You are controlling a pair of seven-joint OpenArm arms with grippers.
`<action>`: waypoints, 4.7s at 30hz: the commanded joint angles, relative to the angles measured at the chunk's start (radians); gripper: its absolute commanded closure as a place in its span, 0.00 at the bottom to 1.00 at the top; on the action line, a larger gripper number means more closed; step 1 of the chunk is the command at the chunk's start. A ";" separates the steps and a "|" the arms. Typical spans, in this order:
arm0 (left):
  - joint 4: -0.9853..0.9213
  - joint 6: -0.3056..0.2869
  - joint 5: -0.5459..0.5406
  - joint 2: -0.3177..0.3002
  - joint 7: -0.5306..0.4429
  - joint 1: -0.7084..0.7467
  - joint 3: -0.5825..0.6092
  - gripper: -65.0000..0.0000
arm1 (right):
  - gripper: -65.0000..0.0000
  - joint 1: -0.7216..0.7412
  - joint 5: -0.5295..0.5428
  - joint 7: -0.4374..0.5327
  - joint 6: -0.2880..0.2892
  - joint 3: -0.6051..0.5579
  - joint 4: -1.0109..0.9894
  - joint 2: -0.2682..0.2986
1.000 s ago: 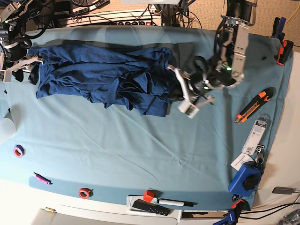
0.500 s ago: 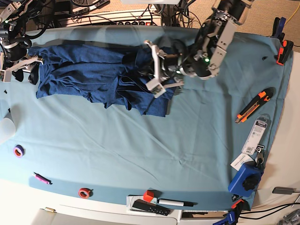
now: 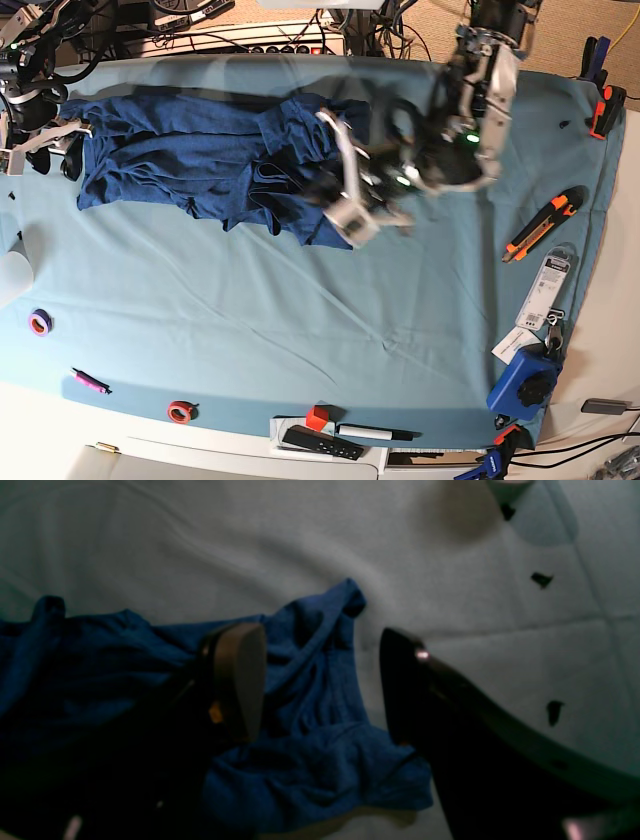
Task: Layout the t-shirt on the table in an organized manner, then fold the t-shirt properly
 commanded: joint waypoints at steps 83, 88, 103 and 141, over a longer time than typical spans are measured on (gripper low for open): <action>-0.338 -0.250 -0.580 -0.023 0.172 -0.073 -0.085 1.00 | 0.46 0.003 0.013 0.025 0.002 0.006 0.016 0.016; -0.338 -0.250 -0.739 -0.020 0.254 -0.073 -0.085 1.00 | 0.46 0.003 0.014 0.025 0.002 0.006 0.016 0.016; -0.338 -0.250 -0.768 0.059 0.302 -0.037 0.021 1.00 | 0.46 0.003 0.014 0.026 0.002 0.006 0.016 0.016; -0.201 -0.247 -0.007 0.020 -0.034 -0.123 -0.007 0.63 | 0.46 0.003 0.014 0.029 0.002 0.006 0.016 0.016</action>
